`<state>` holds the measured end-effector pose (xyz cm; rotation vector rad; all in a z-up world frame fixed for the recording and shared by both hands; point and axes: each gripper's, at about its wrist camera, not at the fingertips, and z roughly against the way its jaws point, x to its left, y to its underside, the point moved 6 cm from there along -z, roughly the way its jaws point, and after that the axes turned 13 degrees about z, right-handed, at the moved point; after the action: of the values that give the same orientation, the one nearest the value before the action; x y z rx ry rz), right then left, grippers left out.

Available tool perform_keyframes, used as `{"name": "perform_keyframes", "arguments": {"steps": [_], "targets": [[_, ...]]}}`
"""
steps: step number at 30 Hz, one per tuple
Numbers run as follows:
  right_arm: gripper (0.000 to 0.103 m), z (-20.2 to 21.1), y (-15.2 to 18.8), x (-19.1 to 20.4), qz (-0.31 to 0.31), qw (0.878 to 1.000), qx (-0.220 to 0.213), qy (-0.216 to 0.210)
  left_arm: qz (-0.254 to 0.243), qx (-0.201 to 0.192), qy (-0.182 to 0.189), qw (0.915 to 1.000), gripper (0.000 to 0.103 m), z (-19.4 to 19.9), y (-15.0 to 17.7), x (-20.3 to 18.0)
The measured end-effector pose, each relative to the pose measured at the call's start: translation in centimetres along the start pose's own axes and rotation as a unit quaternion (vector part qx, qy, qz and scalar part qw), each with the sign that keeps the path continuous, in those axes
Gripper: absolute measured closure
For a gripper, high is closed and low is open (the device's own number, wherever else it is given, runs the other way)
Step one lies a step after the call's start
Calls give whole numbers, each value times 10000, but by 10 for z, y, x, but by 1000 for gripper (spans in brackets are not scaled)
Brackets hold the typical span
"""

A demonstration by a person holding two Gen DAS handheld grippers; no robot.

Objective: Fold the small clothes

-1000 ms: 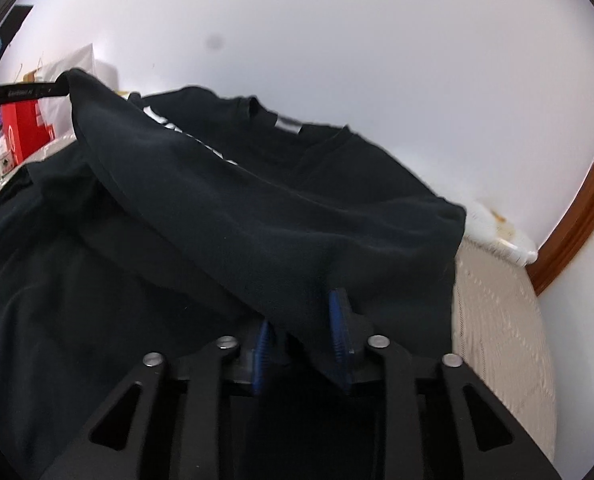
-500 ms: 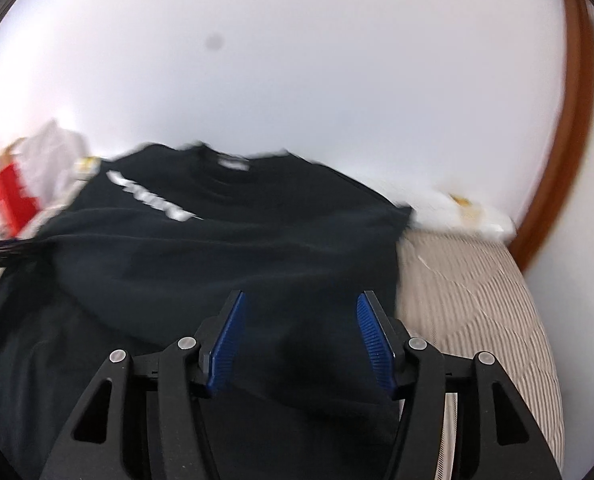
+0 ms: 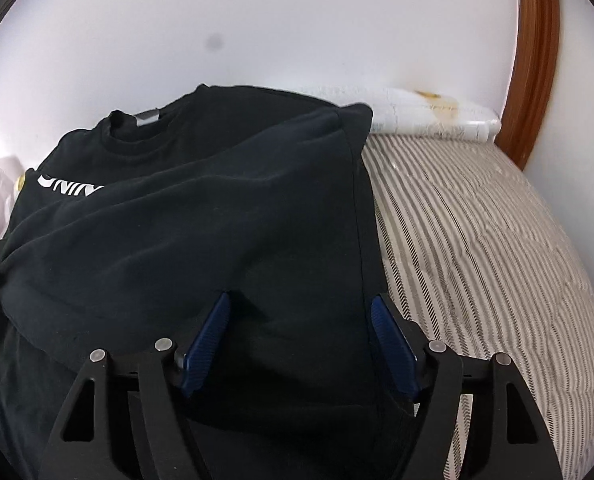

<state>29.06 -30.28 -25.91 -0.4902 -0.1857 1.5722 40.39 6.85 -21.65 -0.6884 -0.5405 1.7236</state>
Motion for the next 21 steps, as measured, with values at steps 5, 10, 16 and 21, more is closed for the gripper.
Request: {"name": "perform_keyframes", "arguments": {"steps": [5, 10, 16, 21], "targets": [[31, -1, -1, 2, 52, 9999, 30, 127, -50, 45, -107, 9999, 43, -4, 1, -1], [31, -1, -2, 1, 40, 9999, 28, 130, -4, 61, -109, 9999, 42, -4, 2, 0], [31, 0, -2, 3, 75, 9997, 22, 245, 14, 71, -107, 9999, 42, -5, 2, 1], [31, 0, -1, 1, 28, 9998, 25, 206, 93, 111, -43, 9999, 42, -5, 3, 3]]}}
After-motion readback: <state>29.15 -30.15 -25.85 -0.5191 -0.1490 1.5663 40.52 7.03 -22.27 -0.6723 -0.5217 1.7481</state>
